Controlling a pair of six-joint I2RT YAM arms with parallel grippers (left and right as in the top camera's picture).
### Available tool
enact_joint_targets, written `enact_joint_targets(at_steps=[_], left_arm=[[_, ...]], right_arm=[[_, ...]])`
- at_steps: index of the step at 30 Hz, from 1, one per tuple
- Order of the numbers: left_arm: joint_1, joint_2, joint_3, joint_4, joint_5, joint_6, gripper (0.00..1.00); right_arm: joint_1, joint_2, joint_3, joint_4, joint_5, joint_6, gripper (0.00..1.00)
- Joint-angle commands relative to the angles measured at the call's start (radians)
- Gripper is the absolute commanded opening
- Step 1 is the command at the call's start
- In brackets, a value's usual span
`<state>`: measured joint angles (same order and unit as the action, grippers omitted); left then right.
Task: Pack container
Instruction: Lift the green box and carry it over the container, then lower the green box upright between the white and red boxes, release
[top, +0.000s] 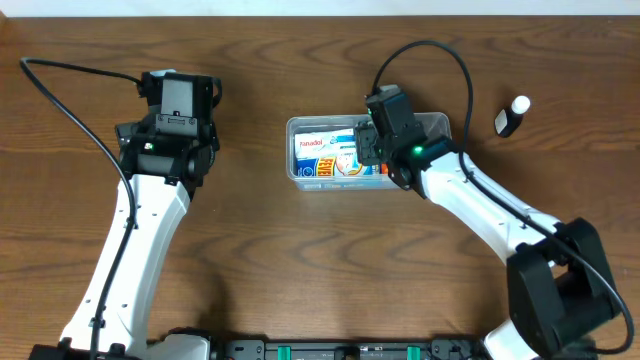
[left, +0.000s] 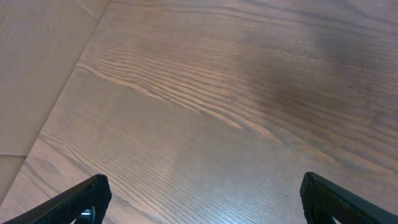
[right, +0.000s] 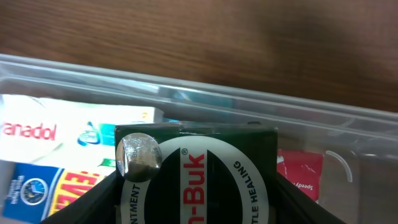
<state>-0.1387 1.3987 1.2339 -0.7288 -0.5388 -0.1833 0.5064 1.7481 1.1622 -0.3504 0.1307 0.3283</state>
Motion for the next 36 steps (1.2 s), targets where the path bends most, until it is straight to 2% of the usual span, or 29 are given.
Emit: enact_joint_targets(at_steps=[1,21,22,24,26,36], left_arm=[[0.004,0.001,0.007,0.000,-0.022,-0.002,0.98],[0.004,0.001,0.007,0.000,-0.022,-0.002,0.98],[0.004,0.001,0.007,0.000,-0.022,-0.002,0.98],[0.004,0.001,0.007,0.000,-0.022,-0.002,0.98],[0.004,0.001,0.007,0.000,-0.022,-0.002,0.98],[0.004,0.001,0.007,0.000,-0.022,-0.002,0.98]], right_arm=[[0.007,0.012,0.015,0.000,0.028,0.016,0.38],[0.007,0.109,0.015,0.040,0.029,0.053,0.38],[0.007,0.109,0.015,0.041,0.026,0.053,0.40],[0.007,0.109,0.015,0.041,0.018,0.054,0.52],[0.007,0.109,0.015,0.046,0.001,0.068,0.58],[0.007,0.109,0.015,0.081,-0.064,0.083,0.70]])
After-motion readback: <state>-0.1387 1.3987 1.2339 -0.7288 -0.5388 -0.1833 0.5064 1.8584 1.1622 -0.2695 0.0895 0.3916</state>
